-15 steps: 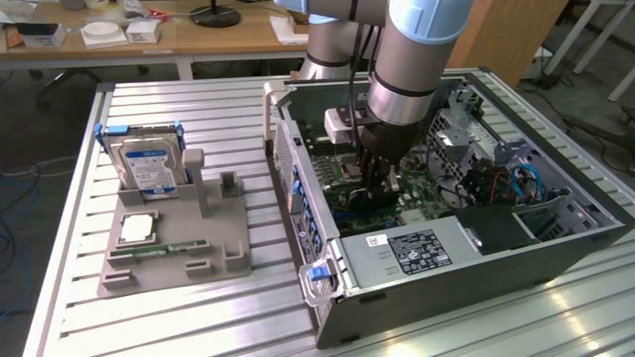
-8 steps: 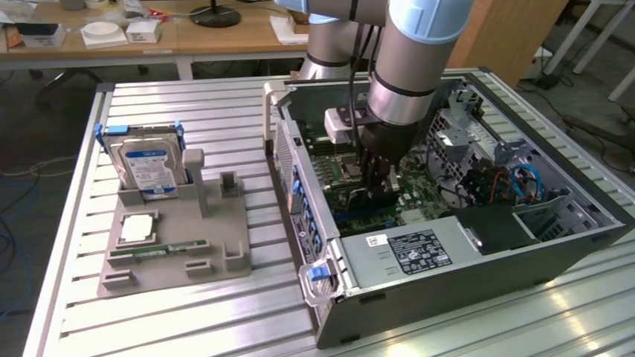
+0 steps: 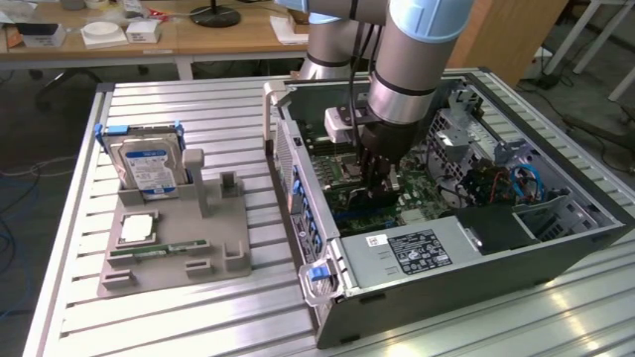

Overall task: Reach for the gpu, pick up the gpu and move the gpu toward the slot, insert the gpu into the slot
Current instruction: 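Insert the gpu into the slot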

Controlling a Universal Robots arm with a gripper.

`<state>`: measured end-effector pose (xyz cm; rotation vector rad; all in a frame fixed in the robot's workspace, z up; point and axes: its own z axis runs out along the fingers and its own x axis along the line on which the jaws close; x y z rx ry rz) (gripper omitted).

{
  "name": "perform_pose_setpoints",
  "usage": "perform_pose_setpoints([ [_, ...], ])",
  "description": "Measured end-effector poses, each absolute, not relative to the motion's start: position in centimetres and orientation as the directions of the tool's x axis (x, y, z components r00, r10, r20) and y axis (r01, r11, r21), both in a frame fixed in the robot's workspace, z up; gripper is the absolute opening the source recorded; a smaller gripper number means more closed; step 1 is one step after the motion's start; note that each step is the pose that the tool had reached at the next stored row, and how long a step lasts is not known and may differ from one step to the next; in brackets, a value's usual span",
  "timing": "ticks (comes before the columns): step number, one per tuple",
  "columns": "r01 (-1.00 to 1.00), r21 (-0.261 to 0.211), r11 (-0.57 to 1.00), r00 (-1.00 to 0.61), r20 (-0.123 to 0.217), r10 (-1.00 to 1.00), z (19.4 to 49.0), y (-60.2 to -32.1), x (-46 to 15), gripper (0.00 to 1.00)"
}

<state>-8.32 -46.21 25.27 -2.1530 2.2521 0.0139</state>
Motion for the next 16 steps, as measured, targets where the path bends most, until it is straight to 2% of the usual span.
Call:
perform_pose_setpoints([
  [16, -0.999, -0.011, 0.038, -0.038, -0.026, -0.999, 24.82, -46.21, -8.32, 0.26],
])
